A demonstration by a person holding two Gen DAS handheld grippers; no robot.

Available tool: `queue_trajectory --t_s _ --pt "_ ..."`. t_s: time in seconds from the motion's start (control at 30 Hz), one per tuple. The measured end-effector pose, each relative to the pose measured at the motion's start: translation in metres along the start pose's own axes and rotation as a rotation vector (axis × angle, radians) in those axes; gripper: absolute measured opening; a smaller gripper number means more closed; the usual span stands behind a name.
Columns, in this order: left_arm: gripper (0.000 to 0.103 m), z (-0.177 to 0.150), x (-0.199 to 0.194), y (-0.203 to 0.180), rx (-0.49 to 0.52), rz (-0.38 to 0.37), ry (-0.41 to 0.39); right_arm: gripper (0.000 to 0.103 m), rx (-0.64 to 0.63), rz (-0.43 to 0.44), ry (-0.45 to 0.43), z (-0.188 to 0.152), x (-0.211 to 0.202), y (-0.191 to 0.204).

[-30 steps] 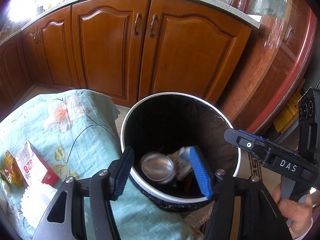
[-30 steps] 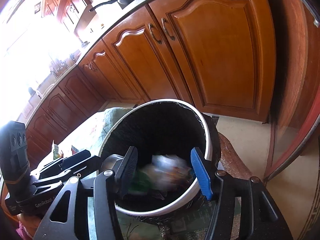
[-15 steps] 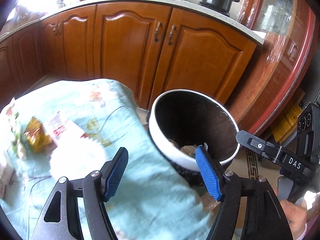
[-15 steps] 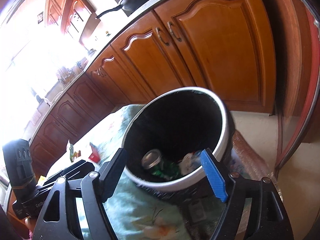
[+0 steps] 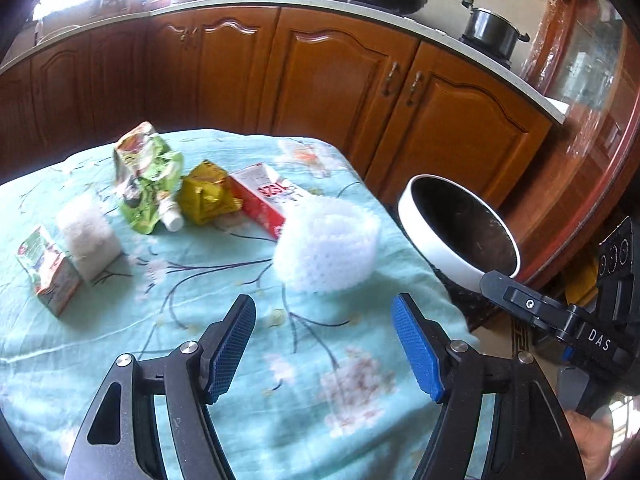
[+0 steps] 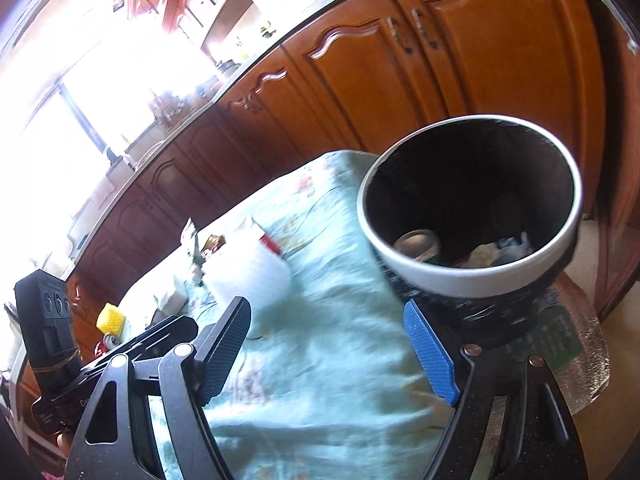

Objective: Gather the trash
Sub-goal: 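Move both open tools back over the table trash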

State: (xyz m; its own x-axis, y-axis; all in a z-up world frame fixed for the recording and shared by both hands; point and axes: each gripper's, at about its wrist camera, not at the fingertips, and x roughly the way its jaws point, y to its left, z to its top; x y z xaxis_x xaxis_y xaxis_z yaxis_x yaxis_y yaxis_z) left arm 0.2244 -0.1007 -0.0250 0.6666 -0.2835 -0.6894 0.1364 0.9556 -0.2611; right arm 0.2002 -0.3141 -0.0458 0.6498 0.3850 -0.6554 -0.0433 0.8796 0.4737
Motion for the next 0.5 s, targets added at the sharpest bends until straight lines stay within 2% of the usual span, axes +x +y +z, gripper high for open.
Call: queue_trajectory --t_s 0.27,0.5 --pt "0.070 -0.017 -0.033 0.054 -0.101 0.086 -0.013 0.081 -0.046 0.046 0.067 -0.016 0.027 0.034" --pt "0.070 -0.020 -0.053 0.101 -0.227 0.178 -0.037 0.081 -0.092 0.061 0.086 -0.016 0.042 0.056"
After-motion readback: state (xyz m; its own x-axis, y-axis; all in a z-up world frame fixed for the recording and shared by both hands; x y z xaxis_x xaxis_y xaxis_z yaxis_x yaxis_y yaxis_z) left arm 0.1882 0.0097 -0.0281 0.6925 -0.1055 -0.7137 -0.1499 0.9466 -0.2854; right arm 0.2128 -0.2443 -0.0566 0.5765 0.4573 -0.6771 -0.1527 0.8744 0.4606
